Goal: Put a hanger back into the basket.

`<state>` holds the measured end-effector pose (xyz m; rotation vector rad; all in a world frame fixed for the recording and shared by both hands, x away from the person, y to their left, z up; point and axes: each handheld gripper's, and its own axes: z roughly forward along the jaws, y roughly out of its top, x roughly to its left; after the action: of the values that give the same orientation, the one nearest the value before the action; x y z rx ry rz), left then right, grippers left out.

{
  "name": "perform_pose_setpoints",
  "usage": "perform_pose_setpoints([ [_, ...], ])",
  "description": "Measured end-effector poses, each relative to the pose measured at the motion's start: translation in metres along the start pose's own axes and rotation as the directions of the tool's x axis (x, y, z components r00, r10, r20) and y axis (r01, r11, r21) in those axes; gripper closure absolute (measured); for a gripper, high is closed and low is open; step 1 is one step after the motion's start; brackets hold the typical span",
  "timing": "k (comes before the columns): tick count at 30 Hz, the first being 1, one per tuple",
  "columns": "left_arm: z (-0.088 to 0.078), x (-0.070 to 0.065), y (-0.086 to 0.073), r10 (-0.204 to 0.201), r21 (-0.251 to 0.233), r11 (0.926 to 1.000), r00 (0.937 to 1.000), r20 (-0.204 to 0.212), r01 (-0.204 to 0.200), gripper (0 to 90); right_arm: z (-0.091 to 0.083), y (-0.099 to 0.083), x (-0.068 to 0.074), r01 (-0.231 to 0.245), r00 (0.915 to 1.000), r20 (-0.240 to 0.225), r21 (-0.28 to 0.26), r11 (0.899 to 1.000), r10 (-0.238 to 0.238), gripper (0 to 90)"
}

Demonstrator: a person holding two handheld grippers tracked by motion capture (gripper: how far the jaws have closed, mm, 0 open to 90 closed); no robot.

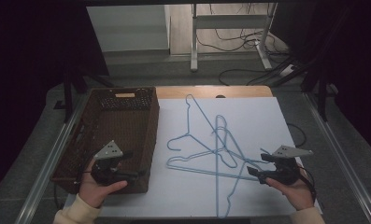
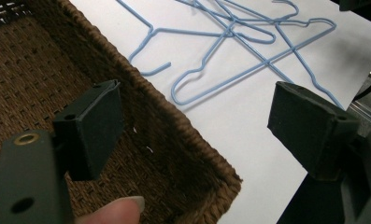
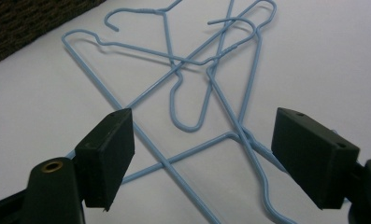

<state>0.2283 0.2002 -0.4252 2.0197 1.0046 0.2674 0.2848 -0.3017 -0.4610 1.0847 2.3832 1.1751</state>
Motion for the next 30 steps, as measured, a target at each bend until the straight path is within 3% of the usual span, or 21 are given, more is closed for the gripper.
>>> perform_pose_setpoints([
  [8, 0.001, -0.004, -0.004, 0.015, 0.01, 0.9998, 0.9999, -0.008, -0.015, 18.6, 0.005, 0.01, 0.005, 0.03, 0.9996, -0.002, 0.021, 0.999, -0.03, 23.1],
  [15, -0.003, -0.008, -0.007, 0.025, 0.005, 0.9997, 0.9996, -0.01, -0.025, 18.7, 0.011, 0.016, 0.005, 0.022, 0.9997, 0.005, 0.047, 0.999, -0.023, 25.0],
  [21, -0.01, -0.007, -0.009, 0.021, -0.007, 0.9998, 0.9997, -0.015, -0.021, 18.8, 0.023, 0.025, 0.0, 0.017, 0.9999, -0.001, 0.084, 0.996, -0.017, 28.5],
  [30, -0.01, -0.002, -0.01, 0.008, -0.007, 0.9999, 0.9999, -0.013, -0.008, 18.9, 0.056, 0.046, -0.017, 0.031, 0.9994, -0.021, 0.182, 0.983, -0.028, 34.9],
])
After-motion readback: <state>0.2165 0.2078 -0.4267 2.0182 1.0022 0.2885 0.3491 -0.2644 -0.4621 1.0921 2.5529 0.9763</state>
